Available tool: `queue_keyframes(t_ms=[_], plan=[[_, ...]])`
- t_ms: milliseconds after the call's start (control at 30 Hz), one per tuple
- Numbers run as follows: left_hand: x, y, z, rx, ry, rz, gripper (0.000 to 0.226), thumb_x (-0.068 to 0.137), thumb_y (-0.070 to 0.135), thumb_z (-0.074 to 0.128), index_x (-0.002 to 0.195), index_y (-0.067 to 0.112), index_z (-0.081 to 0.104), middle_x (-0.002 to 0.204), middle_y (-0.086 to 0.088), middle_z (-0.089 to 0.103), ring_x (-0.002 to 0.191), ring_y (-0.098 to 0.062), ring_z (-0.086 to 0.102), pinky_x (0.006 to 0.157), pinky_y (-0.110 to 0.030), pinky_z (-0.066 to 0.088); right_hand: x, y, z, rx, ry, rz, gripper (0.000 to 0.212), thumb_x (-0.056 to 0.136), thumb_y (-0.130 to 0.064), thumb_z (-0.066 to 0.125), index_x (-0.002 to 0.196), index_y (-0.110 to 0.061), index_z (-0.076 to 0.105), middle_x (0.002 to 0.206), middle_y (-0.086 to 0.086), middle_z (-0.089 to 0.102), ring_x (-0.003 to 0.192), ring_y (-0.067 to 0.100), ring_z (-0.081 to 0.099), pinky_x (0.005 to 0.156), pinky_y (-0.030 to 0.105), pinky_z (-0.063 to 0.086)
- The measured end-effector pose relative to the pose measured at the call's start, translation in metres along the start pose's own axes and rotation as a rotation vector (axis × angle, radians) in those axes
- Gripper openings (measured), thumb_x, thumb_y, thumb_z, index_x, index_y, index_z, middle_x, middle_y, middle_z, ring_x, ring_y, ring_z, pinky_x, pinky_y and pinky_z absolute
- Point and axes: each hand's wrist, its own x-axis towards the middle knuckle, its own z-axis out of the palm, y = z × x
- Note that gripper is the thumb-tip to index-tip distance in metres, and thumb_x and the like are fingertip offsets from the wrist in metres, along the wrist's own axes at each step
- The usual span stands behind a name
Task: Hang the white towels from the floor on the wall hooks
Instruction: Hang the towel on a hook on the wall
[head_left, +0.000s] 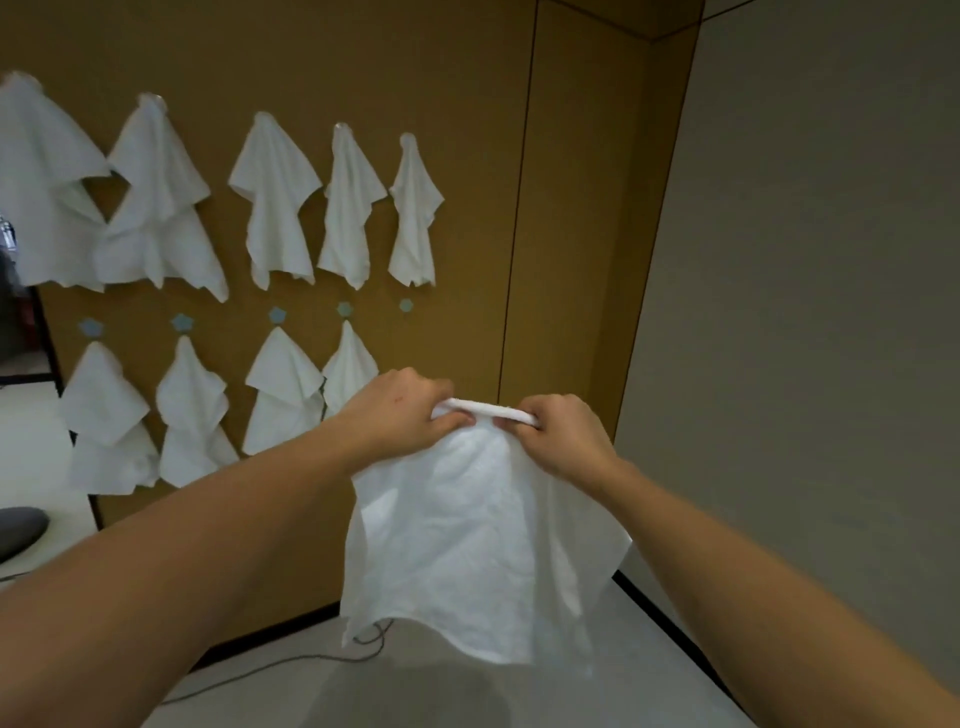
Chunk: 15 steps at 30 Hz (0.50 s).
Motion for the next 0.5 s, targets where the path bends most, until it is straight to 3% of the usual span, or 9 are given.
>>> queue_keyframes(t_ms=[233, 400, 500], plan=[[0.107, -0.053, 0.085, 0.045, -0.068, -0.117, 0.041, 0.088, 0.067, 0.047, 0.069, 0.03, 0.048, 0.06, 0.011, 0.048, 0.058, -0.006, 0.048, 0.052, -0.027, 0.033, 0.143, 0.084, 0.051, 0.045, -0.089, -0.079, 0.038, 0.091, -0.055, 0.054, 0.068, -0.026, 0.061, 0.063, -0.007, 0.058, 0.062, 0.015, 0.056, 0.056, 0.034, 0.046], [0.168, -0.096, 0.133, -0.043, -0.05, -0.201, 0.049, 0.086, 0.062, 0.058, 0.056, 0.028, 0.04, 0.051, 0.008, 0.046, 0.052, -0.01, 0.05, 0.051, -0.028, 0.033, 0.239, 0.124, 0.088, 0.112, -0.142, -0.117, 0.042, 0.093, -0.055, 0.05, 0.074, -0.021, 0.063, 0.066, -0.004, 0.059, 0.065, 0.017, 0.058, 0.054, 0.031, 0.04], [0.194, -0.126, 0.164, -0.082, -0.05, -0.278, 0.053, 0.086, 0.066, 0.053, 0.057, 0.022, 0.048, 0.052, 0.008, 0.048, 0.054, -0.008, 0.052, 0.053, -0.028, 0.039, 0.284, 0.146, 0.119, 0.157, -0.187, -0.115, 0.043, 0.094, -0.059, 0.046, 0.075, -0.024, 0.061, 0.068, -0.006, 0.06, 0.064, 0.015, 0.059, 0.054, 0.03, 0.042]])
